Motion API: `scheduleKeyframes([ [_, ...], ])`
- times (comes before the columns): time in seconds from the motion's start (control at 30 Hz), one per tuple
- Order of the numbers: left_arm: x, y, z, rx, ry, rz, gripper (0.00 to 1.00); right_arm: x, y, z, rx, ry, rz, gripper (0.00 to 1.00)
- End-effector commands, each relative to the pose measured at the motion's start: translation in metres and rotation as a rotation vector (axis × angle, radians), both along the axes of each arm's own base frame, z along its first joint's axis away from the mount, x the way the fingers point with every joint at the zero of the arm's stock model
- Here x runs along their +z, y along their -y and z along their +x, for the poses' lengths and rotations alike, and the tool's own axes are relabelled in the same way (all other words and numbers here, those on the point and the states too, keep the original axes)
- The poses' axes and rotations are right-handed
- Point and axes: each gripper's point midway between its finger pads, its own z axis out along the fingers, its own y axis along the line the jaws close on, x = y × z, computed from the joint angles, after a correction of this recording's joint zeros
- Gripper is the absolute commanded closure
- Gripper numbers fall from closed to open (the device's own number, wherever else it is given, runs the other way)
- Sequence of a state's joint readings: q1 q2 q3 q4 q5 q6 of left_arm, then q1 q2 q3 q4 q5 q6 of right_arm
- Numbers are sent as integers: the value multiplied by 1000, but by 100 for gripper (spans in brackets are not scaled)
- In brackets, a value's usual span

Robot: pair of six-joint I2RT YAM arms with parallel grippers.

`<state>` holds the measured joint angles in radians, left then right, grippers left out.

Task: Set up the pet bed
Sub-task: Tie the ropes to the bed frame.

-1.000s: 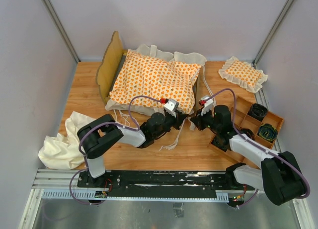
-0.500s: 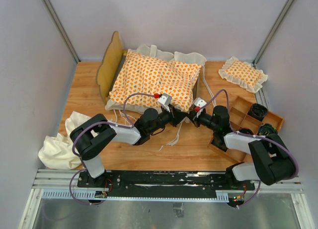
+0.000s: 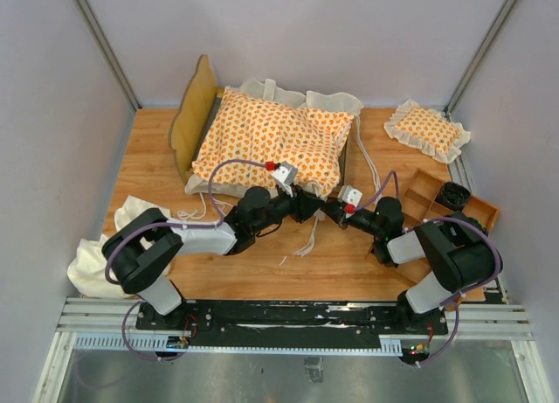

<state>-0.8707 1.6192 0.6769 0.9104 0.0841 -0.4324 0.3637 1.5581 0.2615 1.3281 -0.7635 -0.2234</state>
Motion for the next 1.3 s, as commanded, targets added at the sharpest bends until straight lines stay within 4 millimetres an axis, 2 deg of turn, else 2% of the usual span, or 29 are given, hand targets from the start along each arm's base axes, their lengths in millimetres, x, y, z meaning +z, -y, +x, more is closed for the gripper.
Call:
scheduleKeyframes([
  [0.0, -12, -20, -6, 3, 58, 114, 70, 24, -6, -8, 74, 127, 37, 100],
  [0.23, -50, -41, -18, 10, 39, 207, 74, 14, -8, -8, 95, 103, -1, 100],
  [0.37, -59, -38, -21, -32, 72, 237, 76, 13, -7, -11, 102, 106, -8, 100],
  [0.5, -64, -35, -12, -10, 86, 241, 75, 9, -7, -15, 124, 96, -36, 100],
  [0.63, -60, -29, -12, -48, 175, 248, 74, 3, -7, -23, 162, 91, -71, 100],
  [0.77, -58, -35, -15, -67, 316, 269, 71, -1, -8, -29, 198, 83, -104, 100],
  [1.03, -49, -31, -12, -114, 496, 341, 65, -2, -7, -31, 214, 88, -125, 100],
  [1.27, -41, -27, -21, -196, 656, 381, 63, -2, -8, -31, 216, 92, -127, 100],
])
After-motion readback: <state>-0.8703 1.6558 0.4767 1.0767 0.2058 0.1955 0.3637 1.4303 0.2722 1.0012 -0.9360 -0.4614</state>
